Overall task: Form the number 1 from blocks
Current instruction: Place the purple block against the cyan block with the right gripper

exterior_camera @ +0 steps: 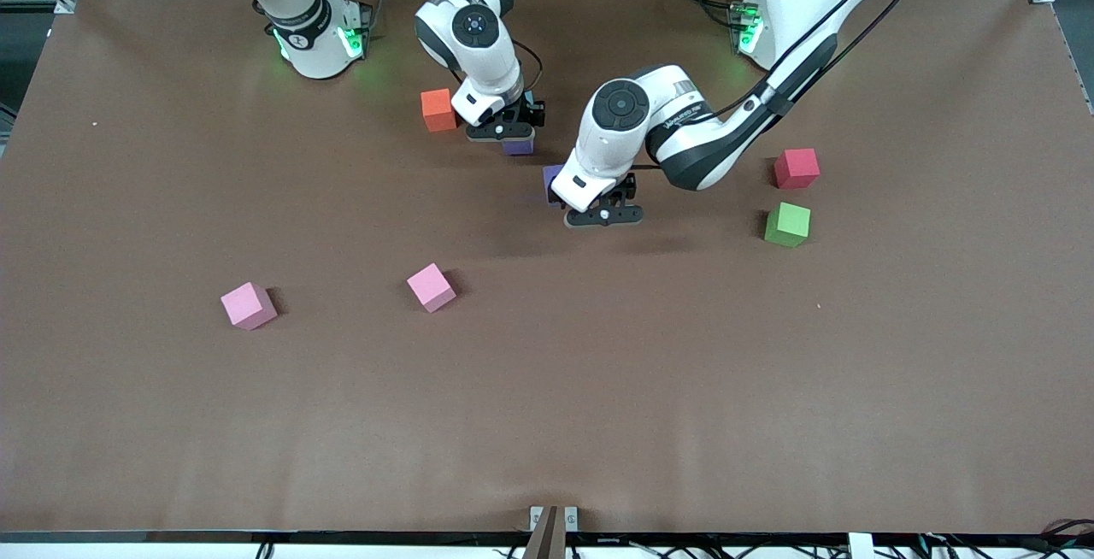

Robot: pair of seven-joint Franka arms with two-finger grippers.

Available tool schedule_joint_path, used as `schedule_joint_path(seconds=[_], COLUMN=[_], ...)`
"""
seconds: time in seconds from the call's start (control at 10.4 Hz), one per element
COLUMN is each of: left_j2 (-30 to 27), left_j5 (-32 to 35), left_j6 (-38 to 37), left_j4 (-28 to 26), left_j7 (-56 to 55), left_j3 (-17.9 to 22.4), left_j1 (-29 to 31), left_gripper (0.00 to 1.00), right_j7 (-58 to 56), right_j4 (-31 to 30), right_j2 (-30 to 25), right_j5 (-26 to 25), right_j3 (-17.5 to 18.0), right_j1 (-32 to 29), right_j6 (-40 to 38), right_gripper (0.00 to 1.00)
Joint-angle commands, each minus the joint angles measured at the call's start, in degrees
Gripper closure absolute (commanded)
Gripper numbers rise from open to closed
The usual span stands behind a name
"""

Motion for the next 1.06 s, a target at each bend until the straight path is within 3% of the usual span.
schedule_joint_path(seconds=[0.0,0.39,0.48,0.58,0.77,0.96], left_j2=[-1.2,-1.2,-1.2,-1.1,-1.1,-1.0], left_j5=[1.0,1.0,1.0,1.0,1.0,1.0], left_j6=[0.1,0.1,0.1,0.1,0.1,0.1], left_j4=[-1.0,-1.0,-1.0,-1.0,-1.0,-1.0], left_j7=[0.0,0.0,0.0,0.0,0.0,0.0], left_j3=[-0.3,-0.3,-0.2,-0.2,-0.3,-0.3], left_j1=[0.4,0.4,0.4,0.4,0.4,0.4], left_gripper=[0.0,0.0,0.0,0.0,0.0,0.0], right_j7=[0.7,0.6,0.6,0.7,0.6,0.3], right_j4=[0.2,-0.3,-0.3,-0.3,-0.3,-0.3], right_j2=[0.4,0.4,0.5,0.4,-0.5,-4.9], right_j5=[0.6,0.5,0.5,0.5,0.5,0.5], right_j3=[0.0,0.0,0.0,0.0,0.0,0.0], right_j1=[0.1,0.1,0.1,0.0,-0.3,-3.1], right_j6=[0.1,-0.1,-0.2,-0.3,-0.4,-3.5], right_gripper=[0.44,0.41,0.29,0.0,0.0,0.0])
